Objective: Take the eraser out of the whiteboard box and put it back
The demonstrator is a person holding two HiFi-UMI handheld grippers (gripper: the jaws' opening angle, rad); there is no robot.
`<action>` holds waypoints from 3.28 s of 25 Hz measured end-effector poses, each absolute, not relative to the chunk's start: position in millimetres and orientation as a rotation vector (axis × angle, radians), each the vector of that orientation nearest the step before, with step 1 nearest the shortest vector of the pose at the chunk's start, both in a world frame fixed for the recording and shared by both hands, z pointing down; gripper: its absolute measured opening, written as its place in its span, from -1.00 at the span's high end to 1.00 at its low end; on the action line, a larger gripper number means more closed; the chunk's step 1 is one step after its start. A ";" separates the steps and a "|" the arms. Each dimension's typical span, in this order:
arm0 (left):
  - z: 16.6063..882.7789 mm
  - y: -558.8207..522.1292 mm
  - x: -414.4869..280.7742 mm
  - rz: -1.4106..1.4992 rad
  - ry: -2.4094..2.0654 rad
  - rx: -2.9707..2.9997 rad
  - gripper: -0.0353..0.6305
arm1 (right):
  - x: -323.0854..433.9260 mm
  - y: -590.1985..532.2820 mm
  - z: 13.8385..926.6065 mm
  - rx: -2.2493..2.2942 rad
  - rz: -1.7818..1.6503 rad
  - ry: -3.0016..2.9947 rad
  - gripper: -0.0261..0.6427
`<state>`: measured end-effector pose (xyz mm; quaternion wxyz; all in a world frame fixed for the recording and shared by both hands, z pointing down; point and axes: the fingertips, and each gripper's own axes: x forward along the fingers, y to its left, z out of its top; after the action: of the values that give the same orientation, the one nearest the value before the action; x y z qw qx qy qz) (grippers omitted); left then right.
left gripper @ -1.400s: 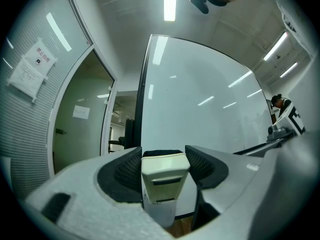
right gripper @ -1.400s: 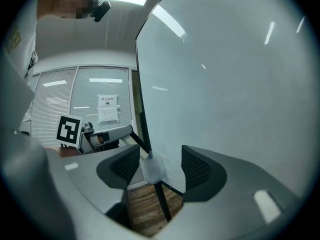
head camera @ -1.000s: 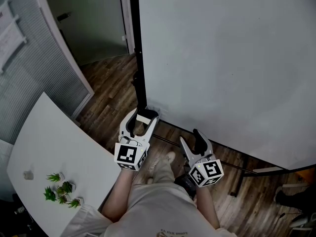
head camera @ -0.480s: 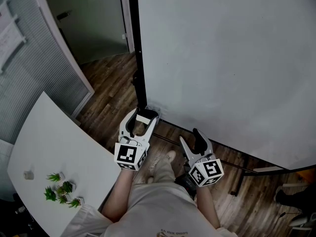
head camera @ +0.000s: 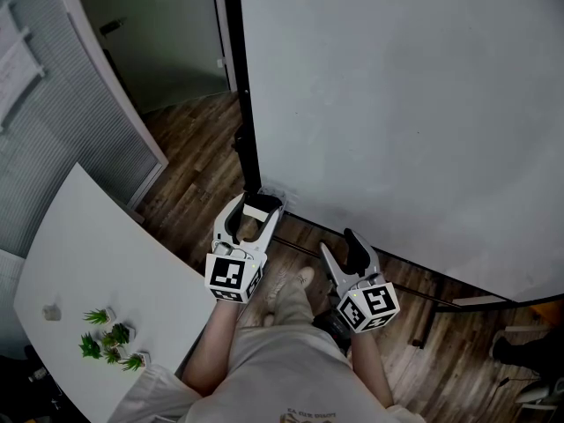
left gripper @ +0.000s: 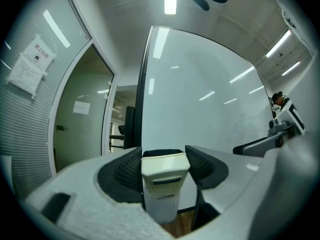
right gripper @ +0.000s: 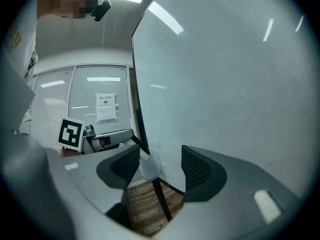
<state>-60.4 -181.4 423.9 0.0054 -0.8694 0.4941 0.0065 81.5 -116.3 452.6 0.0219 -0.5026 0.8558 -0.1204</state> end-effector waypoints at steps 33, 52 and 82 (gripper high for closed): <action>451.1 -199.9 -54.4 -0.049 1.565 -2.760 0.09 | 92.2 -130.9 468.3 -1.574 -0.434 2.649 0.15; 465.1 -209.5 -48.2 -0.121 1.549 -2.768 0.09 | 93.9 -139.2 476.7 -1.582 -0.463 2.648 0.15; 486.4 -220.5 -41.6 -0.188 1.589 -2.787 0.09 | 102.4 -145.1 482.6 -1.584 -0.492 2.650 0.16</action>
<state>-41.6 -220.5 486.4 -0.0363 -0.8667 0.4941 -0.0586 102.4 -145.1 482.6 0.0076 -0.5067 0.8476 -0.1574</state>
